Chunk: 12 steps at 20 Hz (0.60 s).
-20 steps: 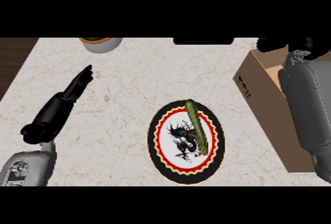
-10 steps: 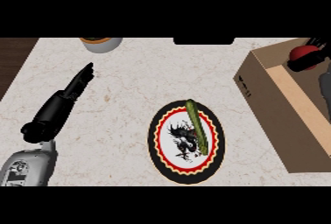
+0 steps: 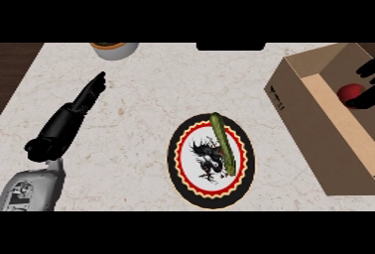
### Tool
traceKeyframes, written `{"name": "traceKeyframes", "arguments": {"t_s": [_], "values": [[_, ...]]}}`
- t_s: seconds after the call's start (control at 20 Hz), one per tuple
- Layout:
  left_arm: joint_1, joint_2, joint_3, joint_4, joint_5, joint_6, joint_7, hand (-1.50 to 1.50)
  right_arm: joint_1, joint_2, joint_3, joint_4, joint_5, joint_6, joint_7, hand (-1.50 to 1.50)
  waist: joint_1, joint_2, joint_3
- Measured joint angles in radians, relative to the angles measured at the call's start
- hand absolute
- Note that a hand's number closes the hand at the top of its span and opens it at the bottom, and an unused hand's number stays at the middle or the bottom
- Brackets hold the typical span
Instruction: Pick the tomato from the plate and place it in the cardboard box
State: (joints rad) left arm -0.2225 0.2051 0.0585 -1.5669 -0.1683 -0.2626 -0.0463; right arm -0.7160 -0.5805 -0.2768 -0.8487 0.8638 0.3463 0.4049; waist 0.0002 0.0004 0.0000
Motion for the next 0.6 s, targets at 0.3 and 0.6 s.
{"name": "traceKeyframes", "arguments": {"t_s": [0.3,0.6], "values": [[-0.004,0.015,0.019,0.012,0.011,-0.015,-0.009,0.00,0.027,0.014,-0.058,-0.047,-0.092,-0.053,-0.156,-1.50,0.000,0.000,0.001],[0.008,0.013,0.023,0.011,0.013,-0.013,-0.008,0.00,-0.018,0.087,-0.308,-0.104,-0.325,-0.236,-0.251,-1.50,-0.013,-0.005,0.004]]}}
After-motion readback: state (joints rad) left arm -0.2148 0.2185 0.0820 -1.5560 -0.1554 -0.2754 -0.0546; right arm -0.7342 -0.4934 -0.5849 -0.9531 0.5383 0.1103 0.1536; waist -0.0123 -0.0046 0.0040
